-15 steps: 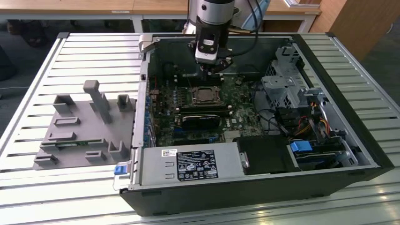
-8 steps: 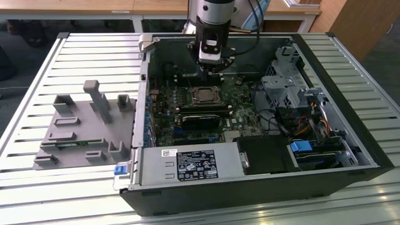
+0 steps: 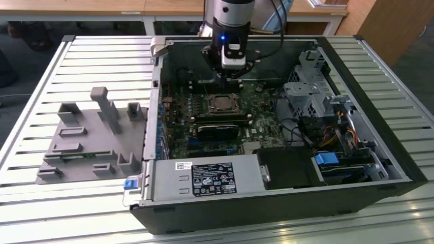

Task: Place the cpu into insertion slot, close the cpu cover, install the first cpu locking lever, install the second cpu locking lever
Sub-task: 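Install the first cpu locking lever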

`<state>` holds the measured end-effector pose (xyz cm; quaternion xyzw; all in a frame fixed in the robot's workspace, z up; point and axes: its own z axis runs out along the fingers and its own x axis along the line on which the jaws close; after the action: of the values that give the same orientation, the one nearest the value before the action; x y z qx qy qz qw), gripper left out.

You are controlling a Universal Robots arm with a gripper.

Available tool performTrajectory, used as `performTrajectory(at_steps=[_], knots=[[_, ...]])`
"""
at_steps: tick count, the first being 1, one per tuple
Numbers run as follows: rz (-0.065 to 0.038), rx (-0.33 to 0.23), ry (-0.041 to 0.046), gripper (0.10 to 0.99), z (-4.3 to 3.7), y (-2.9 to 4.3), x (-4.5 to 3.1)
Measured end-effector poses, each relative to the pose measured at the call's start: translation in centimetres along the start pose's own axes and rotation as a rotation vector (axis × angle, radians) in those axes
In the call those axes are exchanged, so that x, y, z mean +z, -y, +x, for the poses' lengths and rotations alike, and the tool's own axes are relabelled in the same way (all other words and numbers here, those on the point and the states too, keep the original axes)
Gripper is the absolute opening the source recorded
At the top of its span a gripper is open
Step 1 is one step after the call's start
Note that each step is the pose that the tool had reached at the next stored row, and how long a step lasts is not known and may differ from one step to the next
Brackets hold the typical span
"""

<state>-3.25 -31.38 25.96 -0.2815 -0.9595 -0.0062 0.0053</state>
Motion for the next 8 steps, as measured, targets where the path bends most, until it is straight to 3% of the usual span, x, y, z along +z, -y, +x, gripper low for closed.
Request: performTrajectory(at_steps=[8], knots=[[0.002,-0.145,-0.0013,0.106,0.0,0.0,0.0]])
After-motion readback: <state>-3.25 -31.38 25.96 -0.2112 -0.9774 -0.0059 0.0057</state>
